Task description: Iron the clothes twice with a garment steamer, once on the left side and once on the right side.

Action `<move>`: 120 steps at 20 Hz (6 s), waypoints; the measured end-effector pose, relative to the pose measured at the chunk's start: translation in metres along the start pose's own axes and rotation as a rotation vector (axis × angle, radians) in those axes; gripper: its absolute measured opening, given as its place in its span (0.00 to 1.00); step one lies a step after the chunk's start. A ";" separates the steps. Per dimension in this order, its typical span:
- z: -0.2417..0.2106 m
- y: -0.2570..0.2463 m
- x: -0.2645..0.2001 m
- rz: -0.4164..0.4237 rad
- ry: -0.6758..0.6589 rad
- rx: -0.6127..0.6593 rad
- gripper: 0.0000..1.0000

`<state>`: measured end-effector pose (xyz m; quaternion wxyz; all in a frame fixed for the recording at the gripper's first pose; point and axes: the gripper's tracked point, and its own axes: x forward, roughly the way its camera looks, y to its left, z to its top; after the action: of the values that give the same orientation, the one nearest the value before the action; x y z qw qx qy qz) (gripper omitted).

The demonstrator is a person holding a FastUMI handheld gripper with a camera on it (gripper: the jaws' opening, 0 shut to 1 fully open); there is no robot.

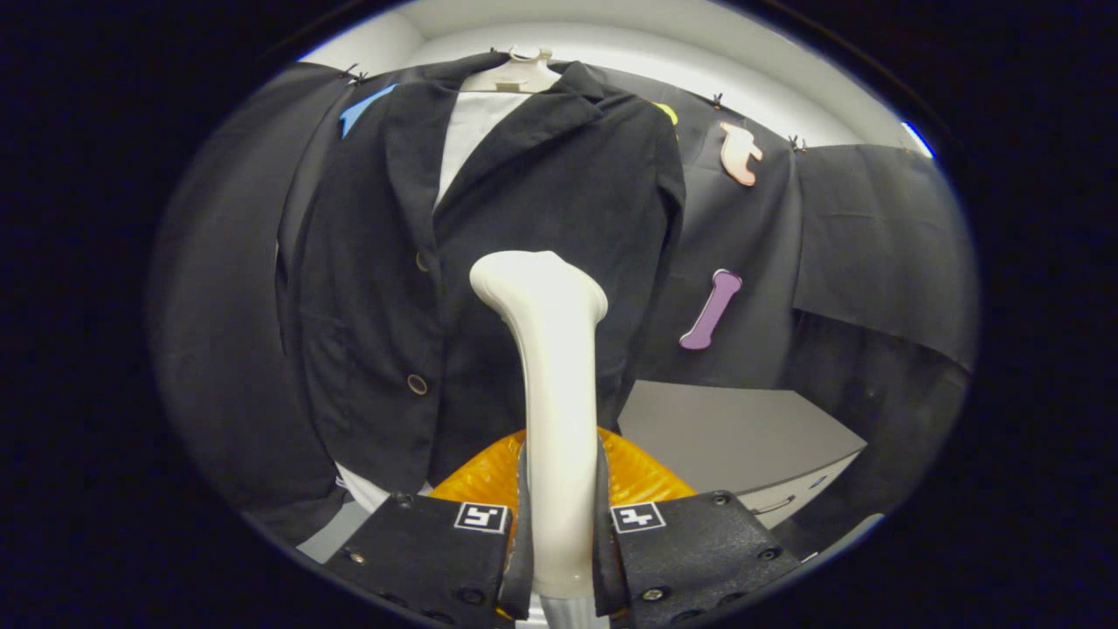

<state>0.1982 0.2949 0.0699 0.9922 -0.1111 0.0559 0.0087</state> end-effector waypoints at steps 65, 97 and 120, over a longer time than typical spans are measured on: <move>0.283 0.126 -0.053 0.095 -0.463 0.035 0.30; 0.080 0.148 -0.010 0.027 -0.218 -0.067 0.30; -0.074 0.165 -0.003 0.051 -0.047 -0.139 0.30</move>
<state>0.1818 0.4391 -0.0374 0.9826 -0.1781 0.0346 0.0404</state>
